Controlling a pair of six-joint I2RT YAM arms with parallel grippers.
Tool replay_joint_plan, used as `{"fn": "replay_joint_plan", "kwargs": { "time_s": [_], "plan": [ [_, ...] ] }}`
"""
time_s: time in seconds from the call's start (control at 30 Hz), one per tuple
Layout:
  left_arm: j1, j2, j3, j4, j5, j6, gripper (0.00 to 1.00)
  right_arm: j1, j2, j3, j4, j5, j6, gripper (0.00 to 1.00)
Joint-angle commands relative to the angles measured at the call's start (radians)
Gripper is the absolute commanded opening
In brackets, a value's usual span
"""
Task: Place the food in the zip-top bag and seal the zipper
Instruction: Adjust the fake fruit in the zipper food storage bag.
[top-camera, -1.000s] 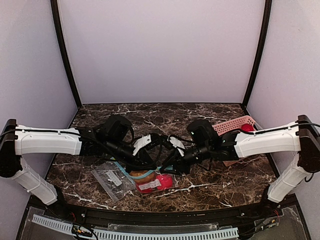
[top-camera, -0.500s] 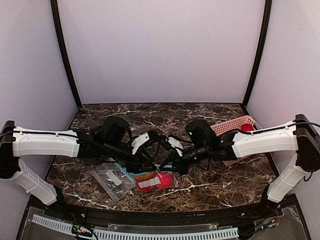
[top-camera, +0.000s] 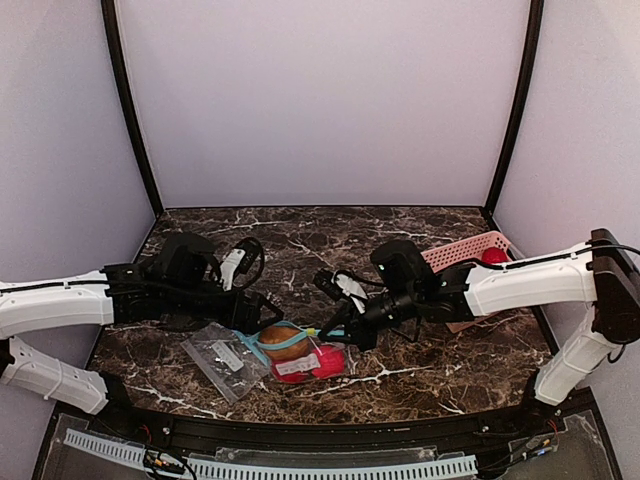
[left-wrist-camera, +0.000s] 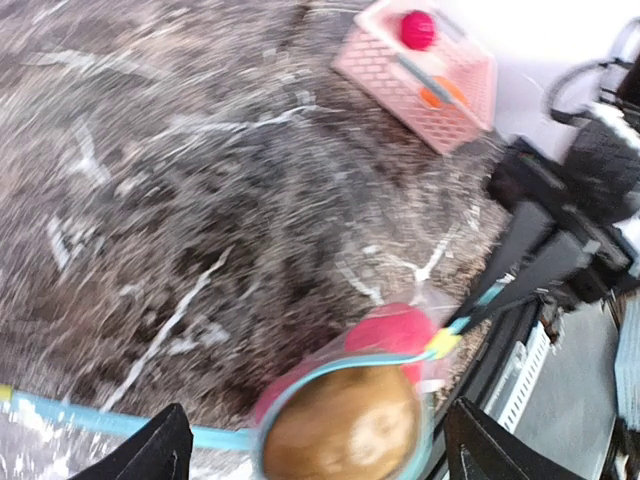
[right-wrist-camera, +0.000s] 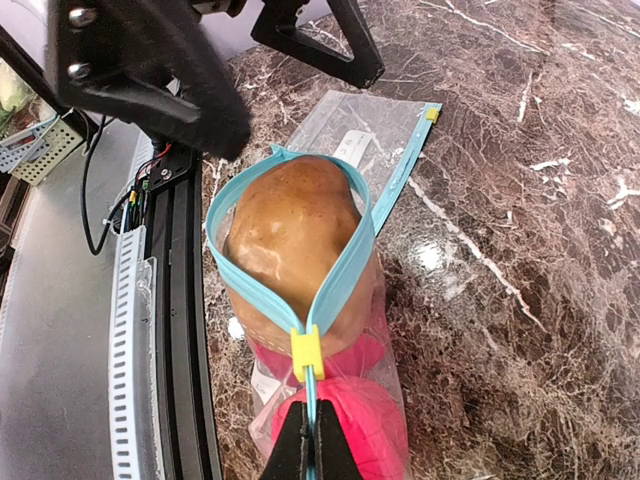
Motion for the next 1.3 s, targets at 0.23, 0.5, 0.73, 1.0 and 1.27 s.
{"fn": "replay_joint_plan", "kwargs": {
  "time_s": [0.23,0.5,0.73,1.0,1.27],
  "plan": [
    [0.111,-0.087,-0.163,-0.032,0.036,-0.229,0.89,0.005,-0.021,-0.015,0.053,-0.001,-0.002,0.0],
    [0.119,-0.059,-0.187,0.007,0.09,-0.246,0.69,0.006,-0.022,-0.006,0.046,0.005,-0.007,0.0],
    [0.118,-0.024,-0.215,0.068,0.163,-0.266,0.6,0.006,-0.016,-0.002,0.052,0.005,-0.002,0.0],
    [0.117,0.032,-0.198,0.112,0.212,-0.263,0.54,0.006,-0.026,-0.009,0.054,0.015,0.002,0.0],
    [0.085,0.06,-0.188,0.14,0.225,-0.269,0.53,0.006,-0.027,-0.014,0.065,0.029,0.005,0.0]
  ]
}}
